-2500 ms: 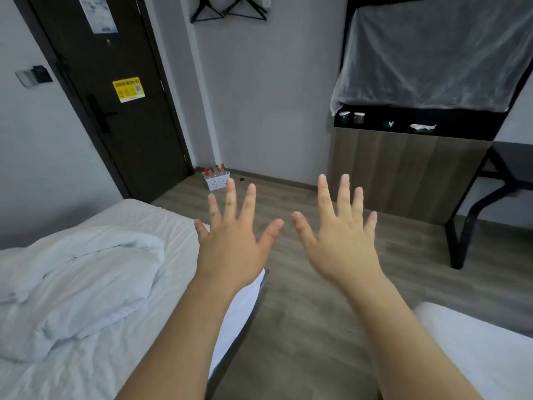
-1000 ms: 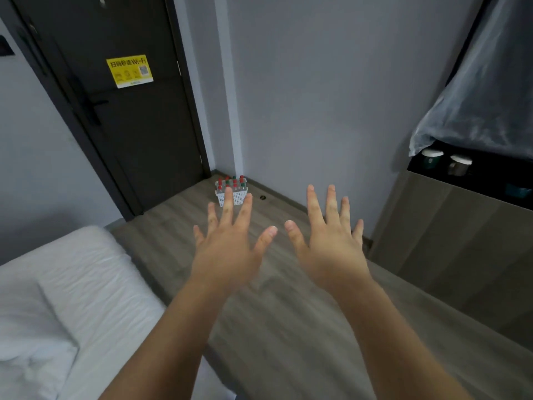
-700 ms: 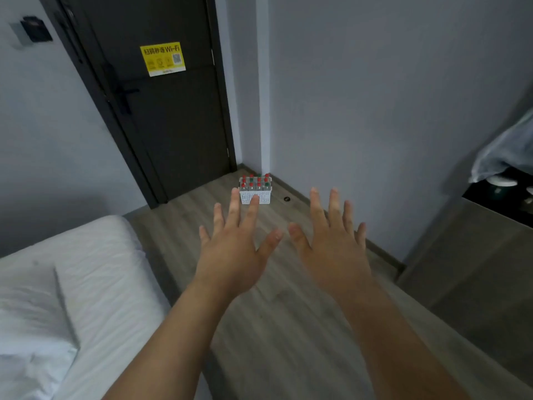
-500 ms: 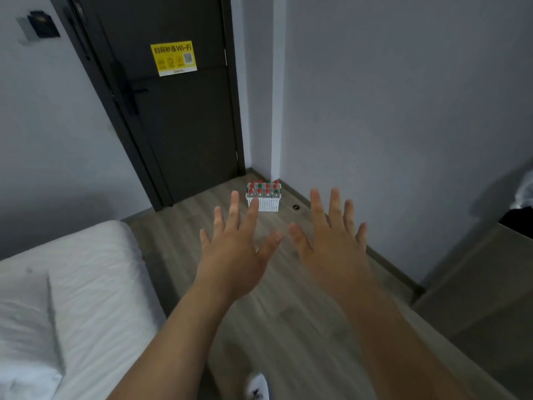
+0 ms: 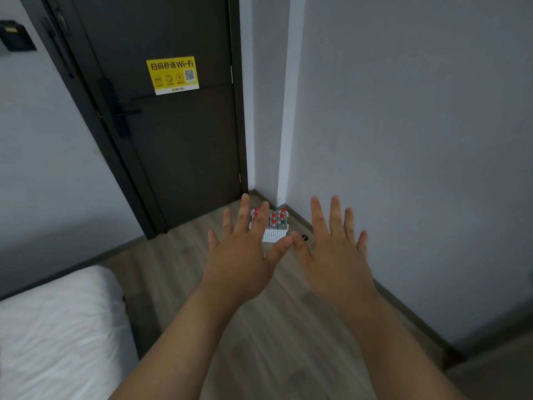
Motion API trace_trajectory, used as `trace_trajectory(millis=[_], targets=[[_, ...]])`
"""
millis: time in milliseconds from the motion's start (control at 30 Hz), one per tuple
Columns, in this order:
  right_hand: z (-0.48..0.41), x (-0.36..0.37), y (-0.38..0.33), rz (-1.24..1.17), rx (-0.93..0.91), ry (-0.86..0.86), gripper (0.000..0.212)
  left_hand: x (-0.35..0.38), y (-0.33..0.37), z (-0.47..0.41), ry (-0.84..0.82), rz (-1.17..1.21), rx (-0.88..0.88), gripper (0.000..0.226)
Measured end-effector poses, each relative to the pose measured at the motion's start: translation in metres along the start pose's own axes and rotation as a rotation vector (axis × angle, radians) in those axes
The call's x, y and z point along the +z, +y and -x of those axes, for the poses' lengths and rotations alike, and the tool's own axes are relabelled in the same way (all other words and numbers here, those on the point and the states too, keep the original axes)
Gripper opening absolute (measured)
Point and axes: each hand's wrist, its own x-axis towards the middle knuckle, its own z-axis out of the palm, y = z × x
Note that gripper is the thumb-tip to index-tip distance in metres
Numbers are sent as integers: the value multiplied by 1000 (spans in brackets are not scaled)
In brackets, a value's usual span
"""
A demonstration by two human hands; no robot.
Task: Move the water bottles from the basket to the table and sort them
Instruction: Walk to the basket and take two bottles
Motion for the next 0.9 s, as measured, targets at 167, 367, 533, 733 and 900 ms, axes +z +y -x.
trace_trajectory(millis=[167, 367, 533, 733, 900], targets=[[-87, 15, 3, -11, 11, -4, 95, 5, -17, -79, -9, -38, -16, 85], [-203, 30, 14, -62, -32, 3, 91, 14, -29, -188, -12, -61, -79, 82], [-314, 27, 13, -33, -83, -27, 90, 7, -32, -285, -20, -45, -112, 79], [-423, 23, 2, -19, -152, -46, 83, -5, -39, -379, -39, -56, -184, 84], [-496, 34, -6, 9, -148, -50, 88, 7, -64, -447, -36, -23, -205, 81]])
